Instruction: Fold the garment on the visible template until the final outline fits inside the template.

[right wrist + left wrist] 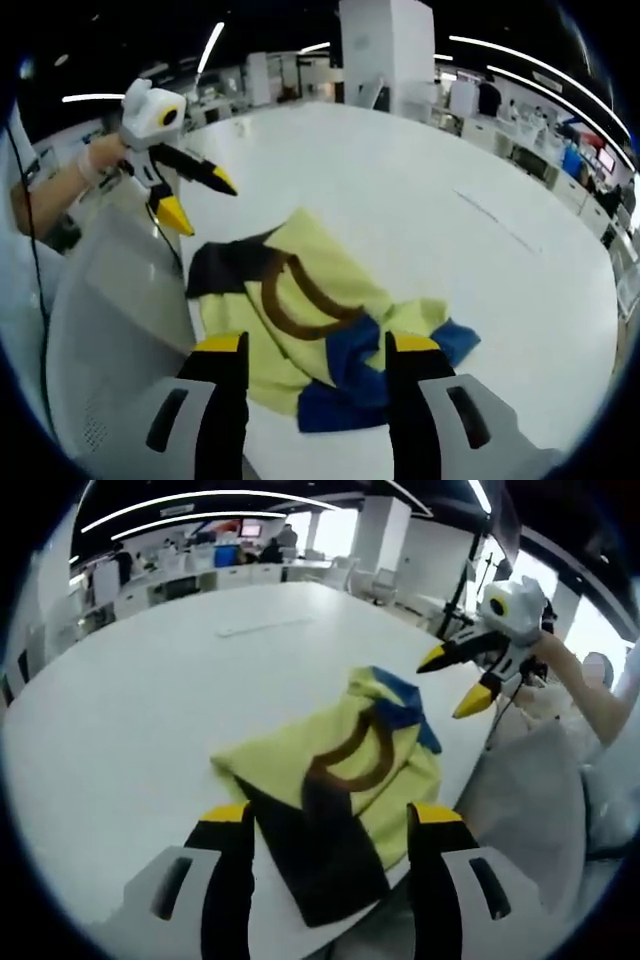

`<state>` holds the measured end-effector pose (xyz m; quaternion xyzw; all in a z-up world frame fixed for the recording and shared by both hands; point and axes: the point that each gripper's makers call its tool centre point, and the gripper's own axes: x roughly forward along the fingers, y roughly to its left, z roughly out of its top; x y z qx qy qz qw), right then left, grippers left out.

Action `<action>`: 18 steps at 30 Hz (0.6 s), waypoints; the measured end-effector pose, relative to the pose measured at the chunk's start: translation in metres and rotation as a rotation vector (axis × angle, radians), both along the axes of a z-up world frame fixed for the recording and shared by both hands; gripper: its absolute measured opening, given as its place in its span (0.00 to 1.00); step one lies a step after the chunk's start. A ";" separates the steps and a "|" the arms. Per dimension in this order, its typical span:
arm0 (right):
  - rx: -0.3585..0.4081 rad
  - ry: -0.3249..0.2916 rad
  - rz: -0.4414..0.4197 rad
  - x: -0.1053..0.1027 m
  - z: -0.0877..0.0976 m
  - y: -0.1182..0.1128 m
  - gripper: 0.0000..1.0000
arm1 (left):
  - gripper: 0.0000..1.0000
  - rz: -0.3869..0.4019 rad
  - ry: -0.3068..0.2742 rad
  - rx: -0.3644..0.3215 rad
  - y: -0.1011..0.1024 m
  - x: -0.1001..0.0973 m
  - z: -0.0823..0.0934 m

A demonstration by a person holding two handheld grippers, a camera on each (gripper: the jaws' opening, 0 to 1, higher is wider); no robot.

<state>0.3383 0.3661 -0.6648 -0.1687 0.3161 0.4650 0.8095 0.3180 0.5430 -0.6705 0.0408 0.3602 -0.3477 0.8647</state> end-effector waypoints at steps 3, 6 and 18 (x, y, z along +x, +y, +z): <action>0.000 0.005 -0.001 0.001 -0.001 0.000 0.54 | 0.55 -0.001 0.007 -0.003 -0.001 0.001 -0.002; -0.005 0.009 -0.004 0.002 -0.003 -0.001 0.53 | 0.54 -0.002 0.009 -0.003 -0.002 0.002 -0.004; -0.018 0.021 -0.008 0.003 -0.009 -0.003 0.52 | 0.49 -0.023 0.019 0.012 -0.010 0.006 -0.013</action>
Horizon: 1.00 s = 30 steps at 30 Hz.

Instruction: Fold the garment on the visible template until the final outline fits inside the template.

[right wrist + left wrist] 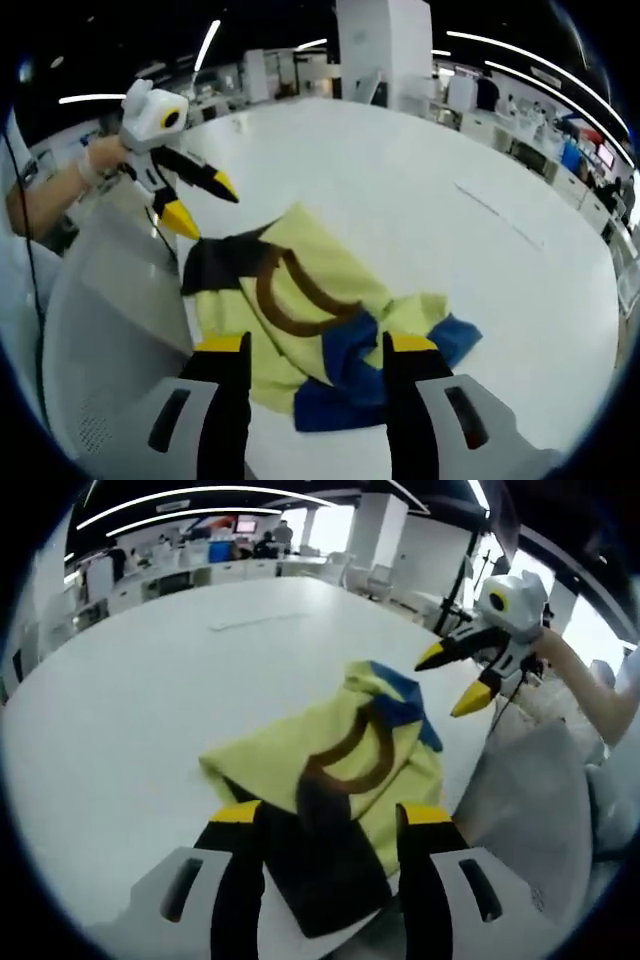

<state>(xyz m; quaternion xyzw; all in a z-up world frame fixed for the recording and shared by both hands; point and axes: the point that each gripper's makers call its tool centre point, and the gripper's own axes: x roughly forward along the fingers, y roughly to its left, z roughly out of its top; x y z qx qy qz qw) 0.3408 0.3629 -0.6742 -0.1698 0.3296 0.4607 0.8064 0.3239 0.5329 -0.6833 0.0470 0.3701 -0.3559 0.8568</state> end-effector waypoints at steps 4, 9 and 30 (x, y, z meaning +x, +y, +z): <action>0.010 0.002 -0.010 0.002 -0.001 -0.001 0.51 | 0.48 0.007 0.009 -0.003 0.000 0.001 -0.003; 0.001 0.011 -0.012 0.003 -0.006 -0.002 0.51 | 0.44 0.001 0.020 0.016 0.000 0.001 -0.009; -0.018 0.040 -0.009 -0.001 -0.017 -0.002 0.49 | 0.30 0.019 0.068 0.019 -0.002 0.004 -0.030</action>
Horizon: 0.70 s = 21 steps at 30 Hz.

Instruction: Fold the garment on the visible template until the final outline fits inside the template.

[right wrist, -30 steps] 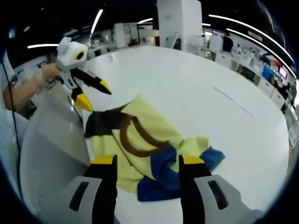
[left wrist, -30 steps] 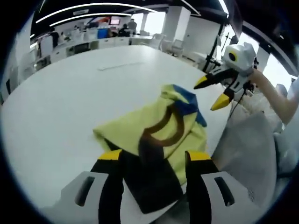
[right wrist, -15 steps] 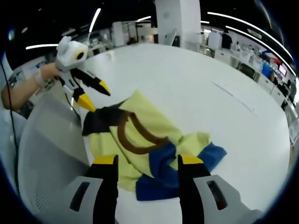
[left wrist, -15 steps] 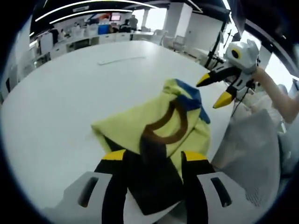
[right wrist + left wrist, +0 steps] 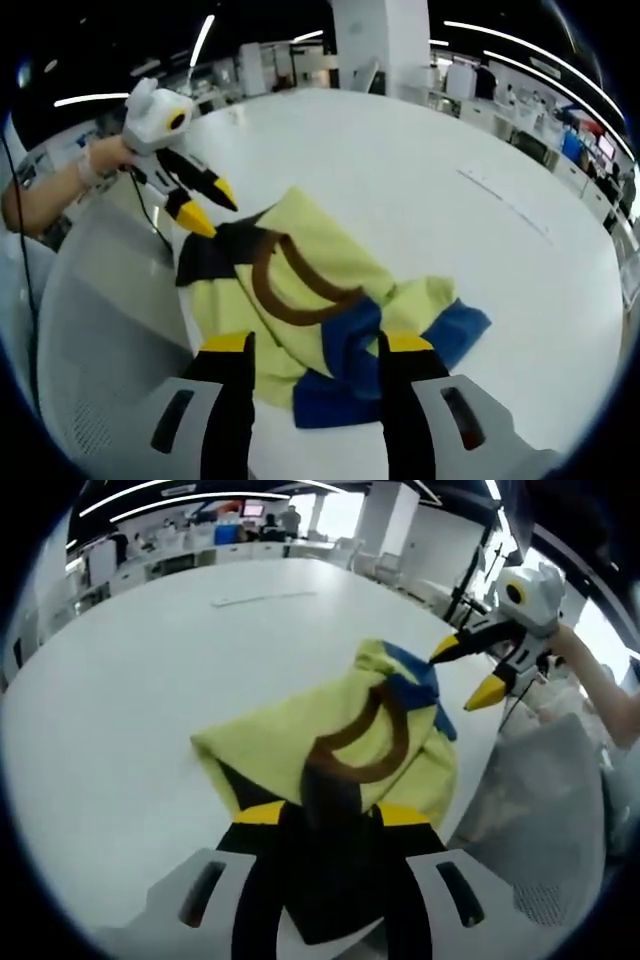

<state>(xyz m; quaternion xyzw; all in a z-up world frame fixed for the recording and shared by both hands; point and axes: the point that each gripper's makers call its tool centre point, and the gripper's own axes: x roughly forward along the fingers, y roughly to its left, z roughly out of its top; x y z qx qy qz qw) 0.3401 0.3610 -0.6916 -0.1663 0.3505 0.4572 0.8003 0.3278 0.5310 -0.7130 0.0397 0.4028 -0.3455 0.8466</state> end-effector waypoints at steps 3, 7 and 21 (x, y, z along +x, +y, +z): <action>-0.002 0.000 0.002 0.000 0.000 0.000 0.49 | 0.30 0.004 0.003 0.002 0.000 0.001 -0.002; -0.009 0.003 0.000 0.000 -0.002 -0.001 0.49 | 0.29 0.010 0.016 0.002 0.000 0.002 -0.007; -0.016 0.008 0.001 -0.001 -0.003 -0.005 0.48 | 0.19 0.038 0.044 -0.018 -0.003 0.007 -0.018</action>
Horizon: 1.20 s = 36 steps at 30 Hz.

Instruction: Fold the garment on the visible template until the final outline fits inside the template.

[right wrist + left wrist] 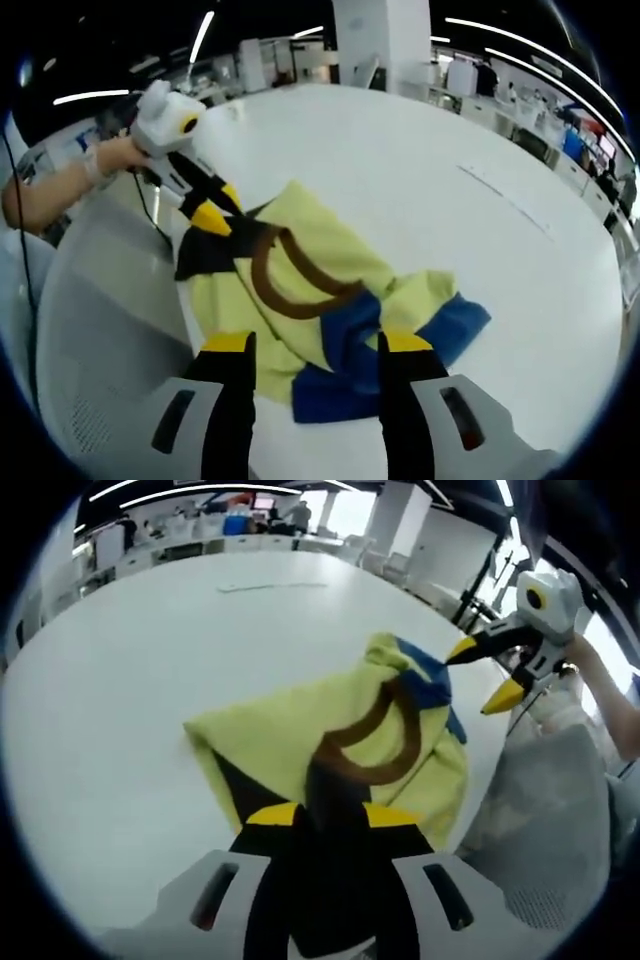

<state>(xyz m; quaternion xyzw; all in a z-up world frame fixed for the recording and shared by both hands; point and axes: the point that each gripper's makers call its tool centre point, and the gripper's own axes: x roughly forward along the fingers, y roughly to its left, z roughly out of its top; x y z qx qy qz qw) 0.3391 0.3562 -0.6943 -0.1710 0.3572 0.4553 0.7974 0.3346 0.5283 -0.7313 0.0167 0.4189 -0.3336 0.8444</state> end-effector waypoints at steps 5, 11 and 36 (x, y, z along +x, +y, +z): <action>0.001 0.000 -0.003 0.000 0.001 -0.001 0.48 | 0.18 0.001 0.017 0.006 -0.001 0.002 -0.006; -0.001 0.005 -0.001 0.000 -0.001 0.000 0.48 | 0.15 0.005 0.027 0.007 -0.001 0.003 -0.009; -0.028 0.010 0.024 0.006 -0.011 0.004 0.47 | 0.00 0.017 0.056 -0.016 0.008 -0.009 -0.006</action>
